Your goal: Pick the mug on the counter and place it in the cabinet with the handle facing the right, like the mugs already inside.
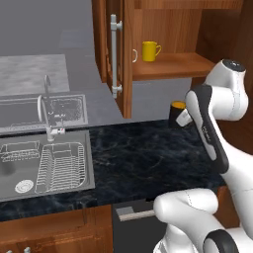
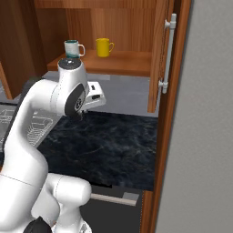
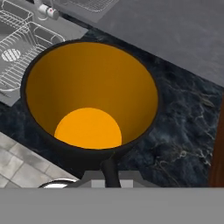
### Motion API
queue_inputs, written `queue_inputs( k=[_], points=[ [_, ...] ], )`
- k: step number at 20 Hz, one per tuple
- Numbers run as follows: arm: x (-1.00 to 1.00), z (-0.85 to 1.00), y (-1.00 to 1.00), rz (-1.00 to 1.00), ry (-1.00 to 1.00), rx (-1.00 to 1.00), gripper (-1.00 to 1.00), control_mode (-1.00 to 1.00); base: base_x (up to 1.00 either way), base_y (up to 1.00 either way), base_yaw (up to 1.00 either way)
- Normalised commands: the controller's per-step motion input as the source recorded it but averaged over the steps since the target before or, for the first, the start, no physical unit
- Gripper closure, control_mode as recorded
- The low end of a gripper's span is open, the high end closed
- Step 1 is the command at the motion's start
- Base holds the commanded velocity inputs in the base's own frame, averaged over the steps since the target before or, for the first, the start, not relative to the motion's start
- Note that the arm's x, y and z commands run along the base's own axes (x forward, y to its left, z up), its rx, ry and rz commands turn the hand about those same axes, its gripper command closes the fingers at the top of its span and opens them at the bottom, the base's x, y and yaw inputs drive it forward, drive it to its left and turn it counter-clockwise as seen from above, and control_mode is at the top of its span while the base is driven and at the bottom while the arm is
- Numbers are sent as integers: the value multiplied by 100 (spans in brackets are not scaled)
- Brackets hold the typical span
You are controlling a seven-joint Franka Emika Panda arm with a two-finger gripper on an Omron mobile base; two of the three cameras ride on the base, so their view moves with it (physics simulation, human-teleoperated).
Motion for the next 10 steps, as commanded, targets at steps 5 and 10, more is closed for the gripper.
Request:
queue_inputs(
  k=[5,10],
  points=[
    [-5,33,7,1,-2,4,100,-100,0,0,0],
    [-3,35,5,1,-1,3,100,-100,0,0,0]
  ],
)
